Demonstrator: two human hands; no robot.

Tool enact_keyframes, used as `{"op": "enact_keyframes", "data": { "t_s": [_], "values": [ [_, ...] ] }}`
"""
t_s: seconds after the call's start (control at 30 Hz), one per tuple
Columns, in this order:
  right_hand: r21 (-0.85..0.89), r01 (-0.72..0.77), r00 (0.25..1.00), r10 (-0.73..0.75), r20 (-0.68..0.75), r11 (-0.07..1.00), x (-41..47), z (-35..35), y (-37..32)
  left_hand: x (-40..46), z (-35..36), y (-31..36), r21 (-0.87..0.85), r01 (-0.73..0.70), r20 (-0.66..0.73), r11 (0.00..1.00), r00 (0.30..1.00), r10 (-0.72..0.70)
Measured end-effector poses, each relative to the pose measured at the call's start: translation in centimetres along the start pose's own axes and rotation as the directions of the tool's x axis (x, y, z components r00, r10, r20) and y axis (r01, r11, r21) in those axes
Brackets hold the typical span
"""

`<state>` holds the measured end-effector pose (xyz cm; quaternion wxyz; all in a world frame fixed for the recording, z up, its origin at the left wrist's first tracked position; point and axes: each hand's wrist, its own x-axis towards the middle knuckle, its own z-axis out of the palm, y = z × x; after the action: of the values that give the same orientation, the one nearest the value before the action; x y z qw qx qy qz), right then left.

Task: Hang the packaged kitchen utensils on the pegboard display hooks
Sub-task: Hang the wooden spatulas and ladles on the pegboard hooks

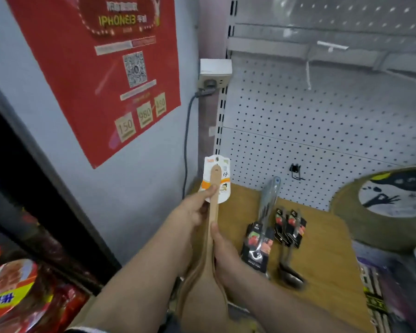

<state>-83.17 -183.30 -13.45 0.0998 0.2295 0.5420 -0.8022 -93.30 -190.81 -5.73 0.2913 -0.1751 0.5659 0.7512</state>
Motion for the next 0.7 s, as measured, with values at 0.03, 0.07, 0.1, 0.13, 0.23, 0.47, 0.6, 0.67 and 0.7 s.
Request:
{"op": "enact_keyframes", "data": {
  "t_s": [0.03, 0.07, 0.1, 0.13, 0.23, 0.47, 0.6, 0.67, 0.7],
  "values": [
    [0.015, 0.0, 1.0, 0.0, -0.008, 1.0, 0.5, 0.3, -0.4, 1.2, -0.1, 0.6, 0.016, 0.018, 0.019, 1.0, 1.0, -0.018],
    [0.026, -0.001, 1.0, 0.002, -0.025, 1.0, 1.0, 0.8, -0.7, 2.3, -0.2, 1.0, 0.026, 0.037, 0.032, 0.999, 0.999, -0.038],
    [0.031, -0.003, 0.999, 0.005, -0.042, 1.0, 1.4, 1.1, -0.9, 3.3, -0.1, 1.2, 0.034, 0.057, 0.05, 0.998, 0.997, -0.058],
    [0.04, -0.014, 0.998, 0.016, -0.064, 0.999, 1.6, 1.6, -1.2, 4.2, -0.1, 1.4, 0.046, 0.078, 0.066, 0.996, 0.995, -0.081],
    [0.077, -0.028, 0.989, 0.039, -0.141, 0.997, 2.5, 2.0, -1.6, 6.5, 0.3, 1.4, 0.082, 0.136, 0.075, 0.987, 0.987, -0.142],
    [0.113, -0.139, 0.963, 0.161, -0.216, 0.984, 5.2, 1.6, -2.8, 11.2, 0.9, 0.9, 0.093, 0.214, 0.05, 0.972, 0.974, -0.219],
    [0.127, -0.222, 0.933, 0.249, -0.261, 0.967, 6.4, 0.9, -3.3, 12.8, 1.3, 0.5, 0.093, 0.25, 0.036, 0.964, 0.967, -0.254],
    [0.123, -0.249, 0.921, 0.274, -0.276, 0.961, 6.7, 0.7, -3.6, 13.2, 1.3, 0.3, 0.091, 0.253, 0.028, 0.963, 0.966, -0.256],
    [0.121, -0.262, 0.915, 0.286, -0.283, 0.957, 6.9, 0.5, -3.7, 13.4, 1.3, 0.2, 0.085, 0.256, 0.022, 0.963, 0.966, -0.259]
  ]
}}
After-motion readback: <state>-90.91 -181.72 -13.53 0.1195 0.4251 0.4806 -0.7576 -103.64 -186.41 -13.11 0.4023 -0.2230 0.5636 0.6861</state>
